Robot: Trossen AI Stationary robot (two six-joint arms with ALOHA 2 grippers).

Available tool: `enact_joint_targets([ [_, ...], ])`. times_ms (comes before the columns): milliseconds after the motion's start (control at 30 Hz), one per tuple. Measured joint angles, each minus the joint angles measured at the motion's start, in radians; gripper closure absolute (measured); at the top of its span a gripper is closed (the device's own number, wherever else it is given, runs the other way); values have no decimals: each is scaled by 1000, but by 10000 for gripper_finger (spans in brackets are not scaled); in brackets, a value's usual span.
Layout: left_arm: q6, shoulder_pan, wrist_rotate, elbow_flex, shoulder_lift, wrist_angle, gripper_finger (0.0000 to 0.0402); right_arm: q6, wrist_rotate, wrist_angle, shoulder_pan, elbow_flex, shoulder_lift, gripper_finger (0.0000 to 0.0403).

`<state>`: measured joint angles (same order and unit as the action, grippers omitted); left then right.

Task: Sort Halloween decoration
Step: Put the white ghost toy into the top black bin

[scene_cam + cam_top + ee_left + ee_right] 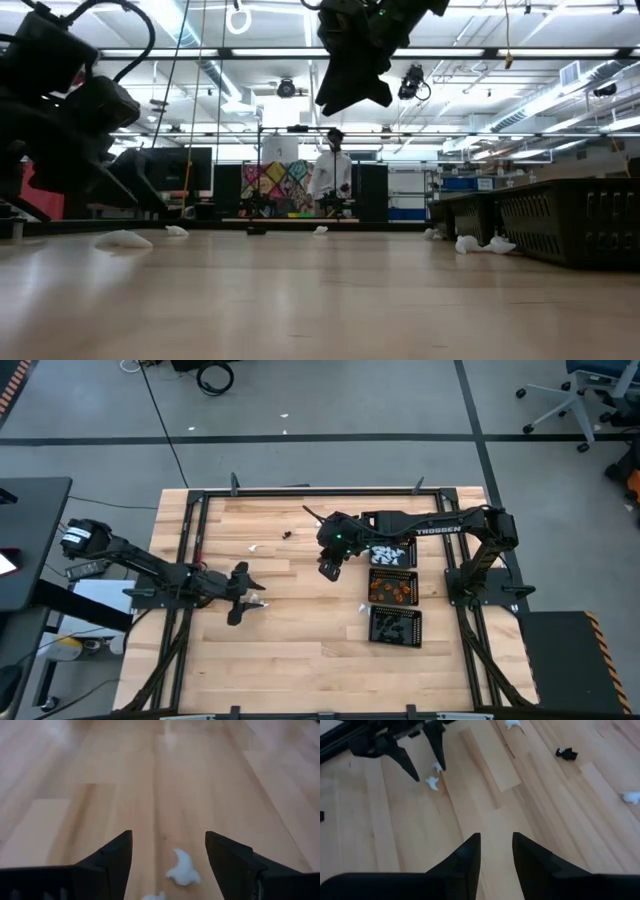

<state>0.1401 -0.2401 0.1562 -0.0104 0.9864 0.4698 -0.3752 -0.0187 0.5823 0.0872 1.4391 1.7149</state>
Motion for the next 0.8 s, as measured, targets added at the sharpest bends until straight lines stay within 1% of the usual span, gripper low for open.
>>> enact_joint_targets([
  [67,-1,0,-21,-23,49,-5,164,0,-1,-10,0,0,0,286],
  [167,-30,0,-23,-67,128,2,163,0,-2,-19,0,0,0,286],
  [267,-27,0,-21,-86,209,5,164,0,-7,-21,1,0,0,286],
  [400,10,-2,-21,-81,312,90,164,-1,-8,-21,1,0,0,286],
  [567,-2,-23,-4,-83,410,177,168,-25,-8,-21,1,0,0,286],
  [667,-1,-39,11,-84,450,192,188,-25,-9,-21,0,0,0,286],
  [800,-1,-62,31,-87,467,194,239,-24,-9,-21,1,0,0,286],
])
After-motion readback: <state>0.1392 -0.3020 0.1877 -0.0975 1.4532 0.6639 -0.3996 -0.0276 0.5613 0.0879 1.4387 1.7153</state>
